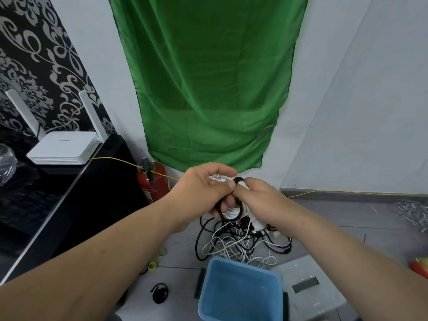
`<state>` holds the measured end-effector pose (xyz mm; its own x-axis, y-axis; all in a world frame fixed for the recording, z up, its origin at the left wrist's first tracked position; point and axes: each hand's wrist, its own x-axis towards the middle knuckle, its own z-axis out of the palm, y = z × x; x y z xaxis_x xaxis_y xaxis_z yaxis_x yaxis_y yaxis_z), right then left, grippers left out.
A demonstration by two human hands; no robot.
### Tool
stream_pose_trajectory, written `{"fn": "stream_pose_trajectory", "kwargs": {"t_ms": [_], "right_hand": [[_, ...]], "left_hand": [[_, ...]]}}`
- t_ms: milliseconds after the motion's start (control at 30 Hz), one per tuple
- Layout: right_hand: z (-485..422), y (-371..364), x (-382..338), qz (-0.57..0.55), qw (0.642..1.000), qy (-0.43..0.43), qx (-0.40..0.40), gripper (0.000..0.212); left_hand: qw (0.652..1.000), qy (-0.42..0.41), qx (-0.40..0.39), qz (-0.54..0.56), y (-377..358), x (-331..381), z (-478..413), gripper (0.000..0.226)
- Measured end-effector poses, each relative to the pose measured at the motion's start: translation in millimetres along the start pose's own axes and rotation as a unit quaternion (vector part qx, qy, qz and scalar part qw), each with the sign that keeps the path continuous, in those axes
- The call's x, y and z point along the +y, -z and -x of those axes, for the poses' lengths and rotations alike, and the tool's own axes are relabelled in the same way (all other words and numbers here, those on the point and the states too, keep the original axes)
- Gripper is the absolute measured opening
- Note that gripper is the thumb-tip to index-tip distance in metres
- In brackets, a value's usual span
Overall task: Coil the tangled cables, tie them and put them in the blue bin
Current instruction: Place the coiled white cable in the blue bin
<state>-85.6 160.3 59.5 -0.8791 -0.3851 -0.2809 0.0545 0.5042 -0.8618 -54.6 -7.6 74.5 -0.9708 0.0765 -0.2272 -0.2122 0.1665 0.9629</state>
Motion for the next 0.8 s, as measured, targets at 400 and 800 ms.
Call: {"fn": "stream_pose_trajectory", "kwargs": {"t_ms": [400, 800], "right_hand": [[1, -7, -2, 0.043, 0.998, 0.005, 0.038, 0.052], [0, -3, 2, 0.072, 0.997, 0.027, 0.026, 0.046]], "left_hand": [[0.996, -0.007, 0.0, -0.085, -4, -2, 2, 0.018], [0.861, -0.171, 0.134, -0.46, 6, 0, -3, 0.024]]}}
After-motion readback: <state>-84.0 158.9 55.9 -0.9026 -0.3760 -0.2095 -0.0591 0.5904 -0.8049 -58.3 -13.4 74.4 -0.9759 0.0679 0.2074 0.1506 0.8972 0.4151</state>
